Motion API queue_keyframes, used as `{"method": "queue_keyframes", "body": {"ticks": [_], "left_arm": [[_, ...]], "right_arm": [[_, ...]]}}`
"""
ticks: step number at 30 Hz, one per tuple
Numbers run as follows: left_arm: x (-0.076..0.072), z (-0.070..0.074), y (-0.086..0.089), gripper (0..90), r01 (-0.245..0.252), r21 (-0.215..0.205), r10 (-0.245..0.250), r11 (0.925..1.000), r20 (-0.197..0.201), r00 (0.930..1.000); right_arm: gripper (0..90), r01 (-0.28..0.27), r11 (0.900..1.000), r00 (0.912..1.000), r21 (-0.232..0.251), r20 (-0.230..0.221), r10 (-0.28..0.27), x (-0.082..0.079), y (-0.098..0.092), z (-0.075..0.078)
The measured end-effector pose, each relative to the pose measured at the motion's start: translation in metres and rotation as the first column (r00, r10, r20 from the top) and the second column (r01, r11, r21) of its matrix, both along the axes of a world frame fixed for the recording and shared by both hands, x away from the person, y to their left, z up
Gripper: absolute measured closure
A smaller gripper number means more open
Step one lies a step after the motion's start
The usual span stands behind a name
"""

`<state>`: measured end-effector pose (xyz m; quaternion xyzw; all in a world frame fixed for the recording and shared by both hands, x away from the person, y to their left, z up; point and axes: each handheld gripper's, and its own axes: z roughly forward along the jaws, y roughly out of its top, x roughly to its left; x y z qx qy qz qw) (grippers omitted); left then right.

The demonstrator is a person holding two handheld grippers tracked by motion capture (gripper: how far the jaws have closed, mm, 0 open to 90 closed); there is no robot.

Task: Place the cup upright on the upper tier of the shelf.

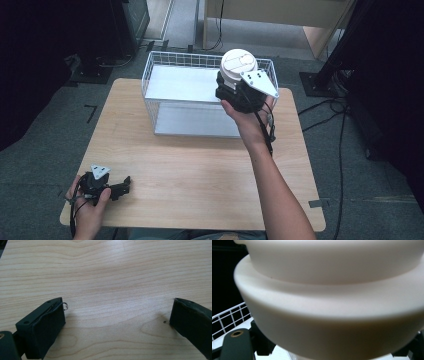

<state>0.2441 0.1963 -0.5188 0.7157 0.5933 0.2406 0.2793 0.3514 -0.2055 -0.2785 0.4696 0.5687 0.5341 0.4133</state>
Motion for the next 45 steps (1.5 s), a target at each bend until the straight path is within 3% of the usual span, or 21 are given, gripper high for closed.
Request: {"method": "queue_keyframes", "body": {"ticks": [9,11,18,23,29,38,45], "left_arm": [[0.000,0.000,0.000,0.2,-0.002,-0.002,0.002,1.0000,0.002,1.0000],[0.000,0.000,0.000,0.2,-0.002,-0.002,0.002,1.0000,0.002,1.0000],[0.000,0.000,0.000,0.2,-0.002,-0.002,0.002,1.0000,0.002,1.0000],[0.000,0.000,0.000,0.2,-0.002,-0.002,0.002,1.0000,0.002,1.0000],[0.000,0.000,0.000,0.2,-0.002,-0.001,0.002,1.0000,0.002,1.0000],[0.000,0.000,0.000,0.2,-0.003,-0.003,0.003,1.0000,0.002,1.0000],[0.000,0.000,0.000,0.2,-0.003,-0.004,0.003,1.0000,0.002,1.0000]], "right_arm": [[16.2,0.039,0.999,0.9987,-0.014,-0.033,-0.039,0.025,0.001,-0.004],[16.3,0.051,0.999,0.9976,0.010,-0.047,-0.050,0.032,-0.002,-0.004],[16.3,0.066,0.998,0.9964,0.001,-0.053,-0.066,0.044,-0.001,-0.003],[16.5,0.076,0.997,0.9962,0.003,-0.042,-0.076,0.060,0.001,-0.007],[16.6,0.078,0.997,0.9967,0.025,-0.025,-0.077,0.070,0.000,-0.012],[16.7,0.097,0.995,0.9945,0.032,0.037,-0.098,0.082,0.003,-0.019],[16.7,0.113,0.993,0.9926,0.028,0.041,-0.114,0.089,0.005,-0.020]]}}
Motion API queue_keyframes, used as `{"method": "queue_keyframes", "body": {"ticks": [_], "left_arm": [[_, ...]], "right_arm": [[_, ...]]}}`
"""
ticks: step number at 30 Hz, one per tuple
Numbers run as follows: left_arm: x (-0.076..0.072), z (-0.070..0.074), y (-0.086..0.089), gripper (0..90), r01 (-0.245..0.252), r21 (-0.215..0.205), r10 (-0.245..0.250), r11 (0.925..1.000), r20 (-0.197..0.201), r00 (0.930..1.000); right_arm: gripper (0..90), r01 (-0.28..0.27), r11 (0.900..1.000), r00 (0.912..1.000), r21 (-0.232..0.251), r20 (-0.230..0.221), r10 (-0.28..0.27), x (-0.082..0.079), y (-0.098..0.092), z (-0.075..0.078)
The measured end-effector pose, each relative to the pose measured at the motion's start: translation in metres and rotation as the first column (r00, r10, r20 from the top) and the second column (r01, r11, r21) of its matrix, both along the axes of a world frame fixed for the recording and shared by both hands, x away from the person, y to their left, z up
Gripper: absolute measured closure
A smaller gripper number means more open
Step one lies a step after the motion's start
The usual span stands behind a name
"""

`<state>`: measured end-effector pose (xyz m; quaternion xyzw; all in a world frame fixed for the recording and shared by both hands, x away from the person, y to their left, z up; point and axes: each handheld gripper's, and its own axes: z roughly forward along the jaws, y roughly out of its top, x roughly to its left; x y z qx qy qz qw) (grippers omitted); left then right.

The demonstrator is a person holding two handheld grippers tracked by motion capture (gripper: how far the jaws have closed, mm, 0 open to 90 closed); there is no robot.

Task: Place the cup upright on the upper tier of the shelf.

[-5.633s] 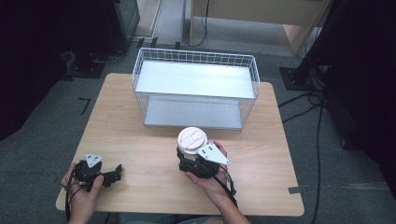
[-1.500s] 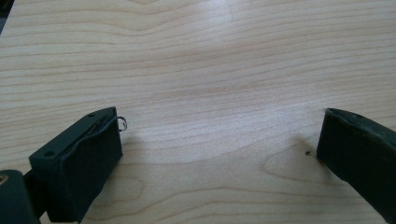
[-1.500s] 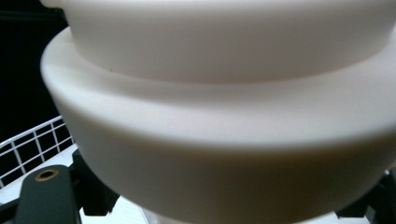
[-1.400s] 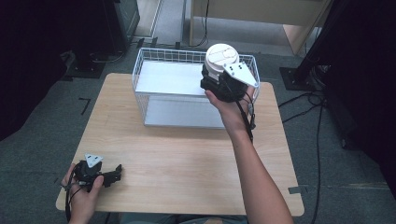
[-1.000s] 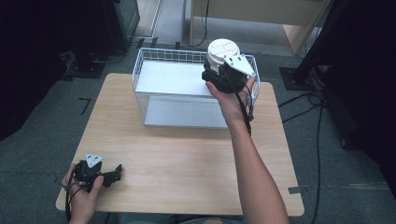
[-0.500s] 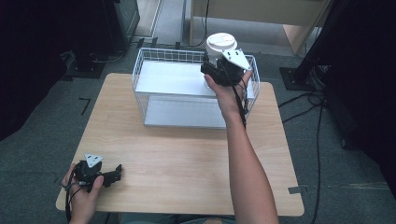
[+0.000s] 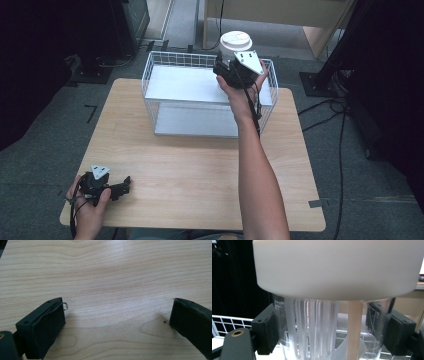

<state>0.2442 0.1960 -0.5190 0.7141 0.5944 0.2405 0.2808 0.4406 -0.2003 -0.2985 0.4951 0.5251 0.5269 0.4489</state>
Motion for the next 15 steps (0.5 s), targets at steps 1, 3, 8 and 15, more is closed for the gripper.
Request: {"method": "queue_keyframes", "body": {"ticks": [1,3,8,15], "left_arm": [[0.0000,0.0000,0.0000,0.2,0.000,0.000,0.000,1.0000,0.000,1.0000],[0.0000,0.0000,0.0000,0.2,0.001,0.000,-0.001,1.0000,0.000,1.0000],[0.0000,0.0000,0.0000,0.2,0.000,0.001,0.000,1.0000,0.000,1.0000],[0.0000,0.0000,0.0000,0.2,0.000,0.000,0.000,1.0000,0.000,1.0000]], "right_arm": [[16.7,0.000,1.000,1.0000,0.000,0.000,0.000,0.0000,0.0000,0.0000],[16.6,-0.003,1.000,1.0000,-0.001,-0.002,0.003,-0.0002,-0.0002,0.0005],[3.0,-0.042,0.999,0.9991,0.011,-0.002,0.042,-0.0030,-0.0057,0.0030],[0.0,-0.093,0.996,0.9951,0.004,-0.034,0.093,-0.0063,-0.0099,0.0079]]}}
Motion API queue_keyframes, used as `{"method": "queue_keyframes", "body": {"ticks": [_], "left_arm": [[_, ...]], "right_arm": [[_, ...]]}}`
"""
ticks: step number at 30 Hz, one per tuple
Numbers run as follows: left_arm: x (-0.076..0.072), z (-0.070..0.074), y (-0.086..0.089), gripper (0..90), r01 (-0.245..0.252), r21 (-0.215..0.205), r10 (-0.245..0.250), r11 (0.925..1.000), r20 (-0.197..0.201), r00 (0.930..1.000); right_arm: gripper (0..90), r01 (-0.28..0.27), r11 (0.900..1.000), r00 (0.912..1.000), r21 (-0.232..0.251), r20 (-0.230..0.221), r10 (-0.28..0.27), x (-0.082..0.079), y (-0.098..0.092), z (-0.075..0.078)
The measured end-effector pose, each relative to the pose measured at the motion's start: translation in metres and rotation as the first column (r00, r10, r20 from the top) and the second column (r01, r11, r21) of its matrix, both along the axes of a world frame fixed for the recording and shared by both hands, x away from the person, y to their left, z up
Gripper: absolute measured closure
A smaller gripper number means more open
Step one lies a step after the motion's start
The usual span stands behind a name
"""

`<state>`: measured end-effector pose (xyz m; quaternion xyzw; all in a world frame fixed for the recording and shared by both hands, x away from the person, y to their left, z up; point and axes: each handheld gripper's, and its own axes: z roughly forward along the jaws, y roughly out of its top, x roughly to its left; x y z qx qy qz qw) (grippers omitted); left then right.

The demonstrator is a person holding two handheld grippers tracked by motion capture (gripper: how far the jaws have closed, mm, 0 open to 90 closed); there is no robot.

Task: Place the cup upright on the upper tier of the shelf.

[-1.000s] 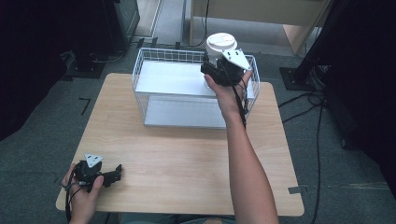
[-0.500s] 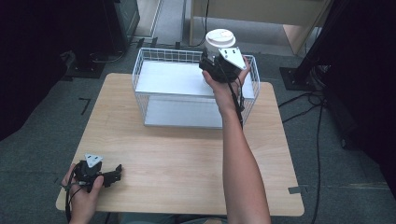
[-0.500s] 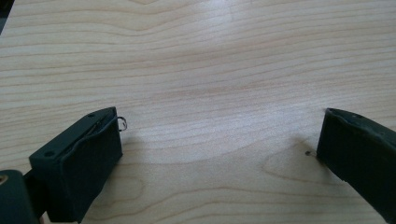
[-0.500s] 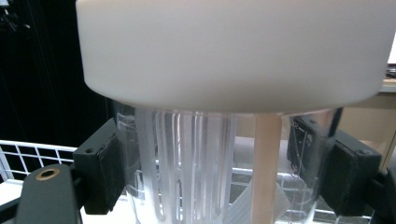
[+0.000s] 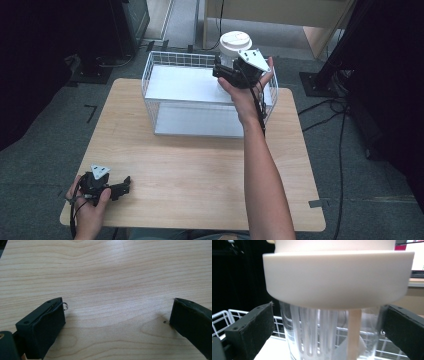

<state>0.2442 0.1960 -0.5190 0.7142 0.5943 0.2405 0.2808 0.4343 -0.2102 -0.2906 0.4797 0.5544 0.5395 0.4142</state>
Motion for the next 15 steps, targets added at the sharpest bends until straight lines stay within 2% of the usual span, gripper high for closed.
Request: {"method": "queue_keyframes", "body": {"ticks": [5,8,9,15], "left_arm": [[0.000,0.000,0.000,0.2,0.000,0.000,0.000,1.0000,0.000,1.0000],[0.000,0.000,0.000,0.2,0.000,0.000,0.000,1.0000,0.000,1.0000],[0.000,0.000,0.000,0.2,0.000,0.001,0.000,1.0000,0.000,1.0000],[0.000,0.000,0.000,0.2,0.001,0.003,-0.001,1.0000,0.000,1.0000]], "right_arm": [[0.0,-0.007,1.000,0.9998,0.025,-0.018,0.008,-0.004,-0.006,0.003],[0.0,-0.017,1.000,0.9995,0.010,-0.027,0.017,-0.007,-0.007,0.004],[0.0,-0.018,1.000,0.9997,-0.003,-0.016,0.018,-0.011,-0.007,0.004],[0.0,-0.039,0.999,0.9992,-0.009,-0.006,0.039,-0.020,-0.008,0.005]]}}
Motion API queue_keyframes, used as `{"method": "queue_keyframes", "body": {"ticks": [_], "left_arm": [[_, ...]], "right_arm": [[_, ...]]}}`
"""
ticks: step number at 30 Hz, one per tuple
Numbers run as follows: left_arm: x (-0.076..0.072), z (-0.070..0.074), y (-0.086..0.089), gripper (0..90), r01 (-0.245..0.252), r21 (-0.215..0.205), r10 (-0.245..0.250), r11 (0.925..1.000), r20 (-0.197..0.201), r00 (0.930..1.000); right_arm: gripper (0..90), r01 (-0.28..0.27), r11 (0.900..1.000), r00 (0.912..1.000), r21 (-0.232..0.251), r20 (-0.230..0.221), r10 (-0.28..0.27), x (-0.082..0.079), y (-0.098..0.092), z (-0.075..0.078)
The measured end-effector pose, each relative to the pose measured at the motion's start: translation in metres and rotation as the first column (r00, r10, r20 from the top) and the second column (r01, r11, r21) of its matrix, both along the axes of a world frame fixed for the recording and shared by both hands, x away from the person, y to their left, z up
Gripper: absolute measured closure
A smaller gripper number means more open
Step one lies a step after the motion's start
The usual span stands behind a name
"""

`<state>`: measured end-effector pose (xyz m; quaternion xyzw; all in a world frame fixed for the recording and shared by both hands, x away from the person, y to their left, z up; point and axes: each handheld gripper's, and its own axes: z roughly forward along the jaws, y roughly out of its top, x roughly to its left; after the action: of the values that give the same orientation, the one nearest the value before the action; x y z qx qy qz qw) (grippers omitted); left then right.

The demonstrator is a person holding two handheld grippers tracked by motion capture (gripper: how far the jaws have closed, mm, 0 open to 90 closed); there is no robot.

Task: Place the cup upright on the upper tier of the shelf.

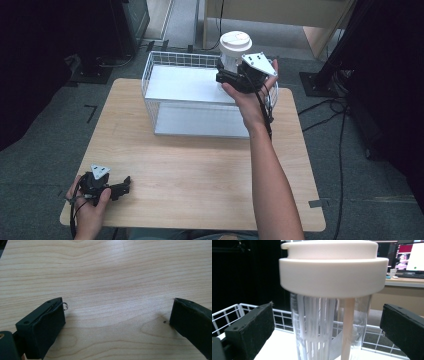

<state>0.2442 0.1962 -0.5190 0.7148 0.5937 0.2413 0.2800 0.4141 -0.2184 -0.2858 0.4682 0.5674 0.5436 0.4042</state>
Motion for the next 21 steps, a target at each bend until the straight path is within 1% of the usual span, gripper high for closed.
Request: {"method": "queue_keyframes", "body": {"ticks": [2,4,6,9,11,14,18,21], "left_arm": [[0.000,0.000,0.000,0.2,0.000,0.000,0.000,1.0000,0.000,1.0000],[0.000,0.000,0.000,0.2,-0.001,-0.002,0.001,1.0000,-0.001,1.0000],[0.000,0.000,0.000,0.2,-0.001,-0.003,0.001,1.0000,-0.001,1.0000],[0.000,0.000,0.000,0.2,0.000,-0.001,0.000,1.0000,-0.002,1.0000],[0.000,0.000,0.000,0.2,0.001,0.000,-0.001,1.0000,-0.001,1.0000],[0.000,0.000,0.000,0.2,0.001,0.001,-0.001,1.0000,-0.001,1.0000],[0.000,0.000,0.000,0.2,0.001,0.000,-0.001,1.0000,-0.001,1.0000],[0.000,0.000,0.000,0.2,0.001,0.000,-0.001,1.0000,-0.001,1.0000]], "right_arm": [[0.0,-0.015,1.000,0.9999,-0.007,-0.001,0.015,-0.007,-0.001,0.000],[0.0,-0.012,1.000,0.9999,-0.017,-0.001,0.012,-0.011,-0.002,-0.001],[0.0,-0.015,1.000,0.9999,-0.015,0.001,0.015,-0.013,-0.002,-0.002],[0.0,-0.027,1.000,0.9996,-0.017,0.002,0.027,-0.021,-0.003,-0.007],[0.0,-0.034,0.999,0.9994,-0.031,-0.001,0.034,-0.026,-0.004,-0.010],[0.0,-0.042,0.998,0.9991,-0.039,0.000,0.042,-0.031,-0.005,-0.013],[0.0,-0.060,0.997,0.9982,-0.041,0.000,0.061,-0.042,-0.006,-0.018],[0.0,-0.074,0.996,0.9972,-0.056,0.003,0.075,-0.050,-0.006,-0.023]]}}
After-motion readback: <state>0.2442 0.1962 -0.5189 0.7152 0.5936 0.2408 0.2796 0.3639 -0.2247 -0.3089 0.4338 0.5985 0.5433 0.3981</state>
